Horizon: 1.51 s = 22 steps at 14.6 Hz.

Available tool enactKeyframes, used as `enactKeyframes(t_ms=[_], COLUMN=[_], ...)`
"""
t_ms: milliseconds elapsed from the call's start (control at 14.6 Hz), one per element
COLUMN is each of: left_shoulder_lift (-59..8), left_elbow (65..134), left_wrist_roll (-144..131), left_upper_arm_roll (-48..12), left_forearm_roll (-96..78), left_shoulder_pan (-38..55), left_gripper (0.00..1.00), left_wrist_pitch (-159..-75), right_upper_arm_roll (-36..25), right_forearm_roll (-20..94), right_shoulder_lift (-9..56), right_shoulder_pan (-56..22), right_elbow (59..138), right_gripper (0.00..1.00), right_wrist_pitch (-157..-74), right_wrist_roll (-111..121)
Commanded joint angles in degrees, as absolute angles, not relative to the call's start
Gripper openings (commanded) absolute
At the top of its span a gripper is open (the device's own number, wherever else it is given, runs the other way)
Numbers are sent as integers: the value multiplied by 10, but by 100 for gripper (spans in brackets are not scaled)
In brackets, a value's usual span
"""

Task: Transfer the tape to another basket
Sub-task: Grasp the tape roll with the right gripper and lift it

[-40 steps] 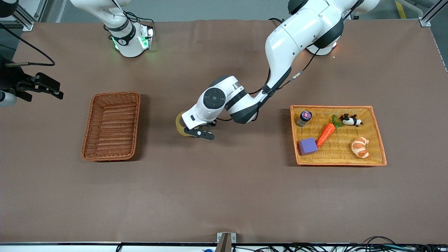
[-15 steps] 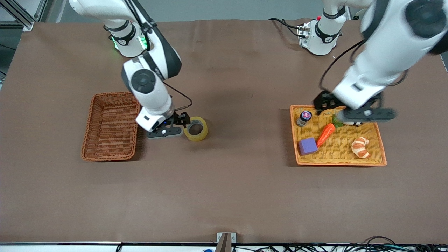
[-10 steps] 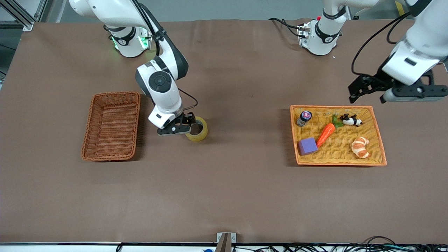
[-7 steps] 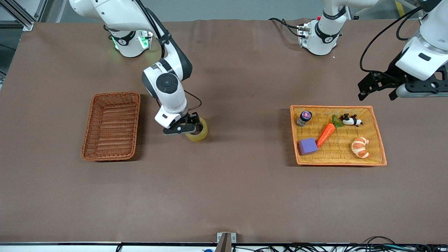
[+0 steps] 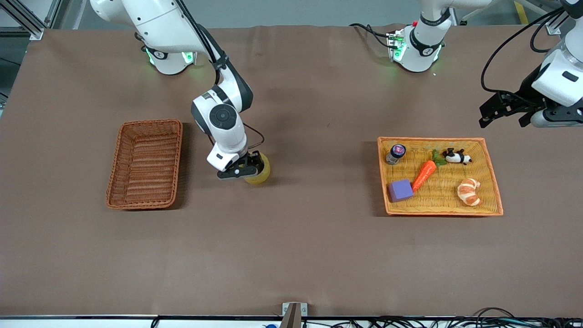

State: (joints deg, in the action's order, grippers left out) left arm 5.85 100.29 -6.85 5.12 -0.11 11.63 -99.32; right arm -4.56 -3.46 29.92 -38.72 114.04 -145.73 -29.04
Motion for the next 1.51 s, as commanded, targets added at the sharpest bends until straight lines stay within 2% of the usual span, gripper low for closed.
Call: enactKeyframes(t_ms=[0, 69, 137, 206, 343, 480, 549, 618, 824, 961, 1167, 1441], left_shoulder_lift=[56, 51, 47, 46, 44, 41, 41, 39, 37, 36, 36, 33], left_elbow=[1004, 1004, 1004, 1004, 1004, 1005, 1005, 1005, 1005, 1005, 1005, 1005], left_wrist_roll=[-65, -65, -65, -64, -62, -62, -62, -62, -62, -62, -62, -62], left_upper_arm_roll=[13, -11, -36, -47, -48, -48, -48, -47, -47, -47, -48, -49], left_forearm_roll=[1, 1, 2, 1, 1, 1, 1, 1, 0, 1, 1, -1], left_shoulder_pan=[85, 64, 42, 30, 26, 26, 26, 26, 26, 25, 22, 21], left_gripper=[100, 100, 100, 100, 100, 100, 100, 100, 100, 100, 100, 100], left_wrist_pitch=[-989, -991, -991, -993, -994, -994, -994, -994, -997, -997, -997, -997], right_upper_arm_roll=[-49, -49, -49, -49, -49, -49, -49, -49, -50, -53, -53, -53], right_forearm_roll=[-40, -40, -40, -40, -40, -40, -36, -36, -36, -36, -37, -39], right_shoulder_lift=[308, 316, 317, 316, 317, 317, 315, 315, 306, 263, 184, 102], right_shoulder_pan=[-389, -389, -390, -388, -393, -389, -384, -384, -381, -363, -289, -175], right_elbow=[1146, 1146, 1145, 1144, 1143, 1143, 1136, 1130, 1118, 1102, 1101, 1120], right_gripper=[100, 96, 87, 70, 47, 18, 6, 0, 0, 0, 0, 0], right_wrist_pitch=[-1477, -1484, -1483, -1481, -1483, -1477, -1470, -1453, -1428, -1350, -1299, -1238], right_wrist_roll=[-304, -304, -304, -304, -304, -304, -302, -318, -319, -318, -304, -166])
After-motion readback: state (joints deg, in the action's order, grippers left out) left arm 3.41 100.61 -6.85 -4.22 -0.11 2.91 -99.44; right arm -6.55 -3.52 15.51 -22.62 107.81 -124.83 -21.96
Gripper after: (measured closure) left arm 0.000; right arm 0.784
